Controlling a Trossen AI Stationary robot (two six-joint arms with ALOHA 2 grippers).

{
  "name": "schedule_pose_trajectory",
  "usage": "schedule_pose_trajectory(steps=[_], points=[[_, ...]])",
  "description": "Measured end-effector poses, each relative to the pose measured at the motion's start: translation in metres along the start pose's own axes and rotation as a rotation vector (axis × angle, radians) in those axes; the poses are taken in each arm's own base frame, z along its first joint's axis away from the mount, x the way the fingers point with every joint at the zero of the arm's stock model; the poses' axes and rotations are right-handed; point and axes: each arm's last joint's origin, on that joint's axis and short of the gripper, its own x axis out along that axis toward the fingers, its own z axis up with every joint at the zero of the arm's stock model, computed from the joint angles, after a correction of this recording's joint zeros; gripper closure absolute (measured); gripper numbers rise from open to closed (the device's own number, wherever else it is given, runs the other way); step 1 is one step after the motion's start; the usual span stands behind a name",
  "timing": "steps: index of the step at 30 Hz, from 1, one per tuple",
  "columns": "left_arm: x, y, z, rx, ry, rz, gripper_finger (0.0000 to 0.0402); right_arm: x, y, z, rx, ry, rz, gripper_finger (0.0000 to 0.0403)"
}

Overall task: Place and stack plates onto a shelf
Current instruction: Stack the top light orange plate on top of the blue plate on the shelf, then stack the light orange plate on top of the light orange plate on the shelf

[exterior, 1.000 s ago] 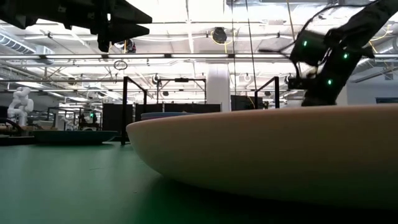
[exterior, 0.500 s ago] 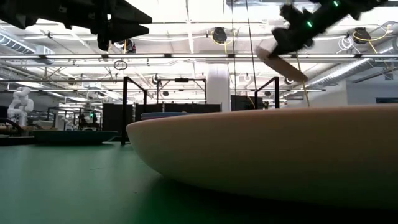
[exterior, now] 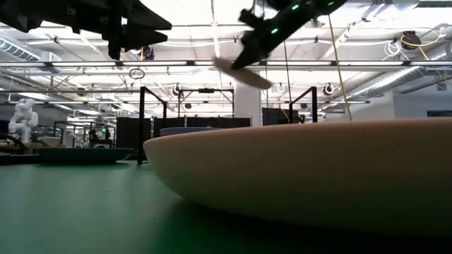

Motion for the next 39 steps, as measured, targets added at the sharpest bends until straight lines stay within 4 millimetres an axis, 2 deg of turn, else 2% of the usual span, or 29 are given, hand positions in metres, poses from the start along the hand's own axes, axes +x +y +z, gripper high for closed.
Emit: schedule_pose_trajectory(steps=[3,8,15,23,33,39], points=[[-0.004,0.002,0.005,0.022,-0.006,0.006,0.0229,0.030,0.009,0.002,-0.030,0.002,0.054,0.0403],[-0.013,0.007,0.005,0.049,0.057,0.005,0.0229,0.071,0.026,-0.008,-0.065,0.025,0.129,0.0403],[-0.016,0.010,0.003,0.034,0.082,0.045,0.0229,0.102,0.043,-0.031,-0.069,0.065,0.197,0.0403],[-0.016,0.010,0.003,0.036,0.085,0.045,0.0229,0.108,0.049,-0.035,-0.078,0.067,0.209,0.0393],[-0.016,0.010,0.003,0.024,0.084,0.046,0.0229,0.104,0.051,-0.032,-0.079,0.066,0.237,0.0289],[-0.016,0.010,0.003,0.018,0.084,0.045,0.0229,0.083,0.054,-0.018,-0.095,0.065,0.264,0.0249]])
